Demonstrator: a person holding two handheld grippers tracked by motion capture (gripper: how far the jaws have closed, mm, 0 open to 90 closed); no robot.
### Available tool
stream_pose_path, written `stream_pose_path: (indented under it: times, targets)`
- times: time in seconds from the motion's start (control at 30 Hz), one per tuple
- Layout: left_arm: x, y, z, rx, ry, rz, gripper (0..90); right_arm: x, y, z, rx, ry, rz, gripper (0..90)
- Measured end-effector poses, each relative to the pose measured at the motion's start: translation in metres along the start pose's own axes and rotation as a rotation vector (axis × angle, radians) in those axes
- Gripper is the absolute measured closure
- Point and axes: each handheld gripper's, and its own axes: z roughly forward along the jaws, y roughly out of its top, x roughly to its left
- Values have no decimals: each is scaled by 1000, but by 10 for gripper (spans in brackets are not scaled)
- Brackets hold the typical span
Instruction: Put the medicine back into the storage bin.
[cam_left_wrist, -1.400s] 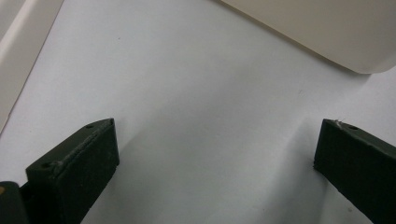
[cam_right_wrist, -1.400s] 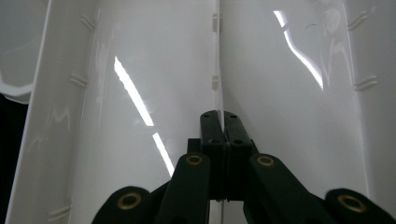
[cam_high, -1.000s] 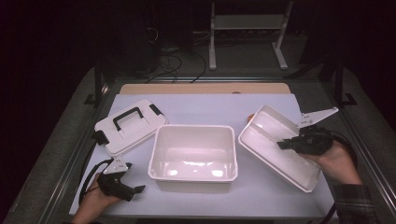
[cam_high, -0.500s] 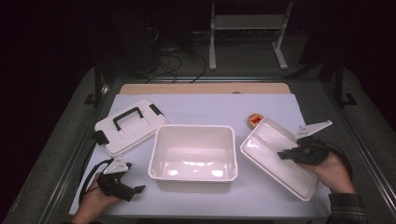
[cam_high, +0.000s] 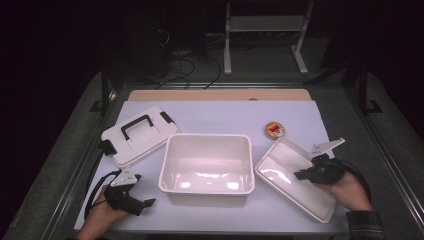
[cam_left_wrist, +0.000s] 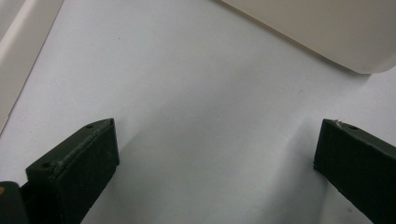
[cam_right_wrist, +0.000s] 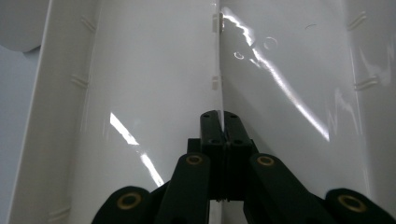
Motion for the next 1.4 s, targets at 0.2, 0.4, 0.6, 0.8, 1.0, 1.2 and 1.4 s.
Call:
stream_pose_path:
  times: [0.2, 0.4, 0.6, 0.8, 1.0, 1.2, 1.4]
  targets:
    - [0, 0, 0, 0, 0, 0, 0, 2, -1, 9, 27, -5, -7, 889]
    - [0, 0, 0, 0, 1, 0, 0, 4, -1, 16, 49, -18, -20, 886]
    - [0, 0, 0, 0, -1, -2, 0, 7, 2, 11, 18, -37, -19, 717]
    - [0, 0, 0, 0, -1, -1, 0, 7, 15, 0, -25, -75, -5, 513]
    - [0, 0, 0, 0, 0, 0, 0, 5, 29, -7, -43, -122, 2, 382]
    - [0, 0, 0, 1, -1, -1, 0, -2, 48, -9, -40, -167, 11, 301]
    - [0, 0, 0, 1, -1, -1, 0, -12, 66, -6, -41, -171, 28, 267]
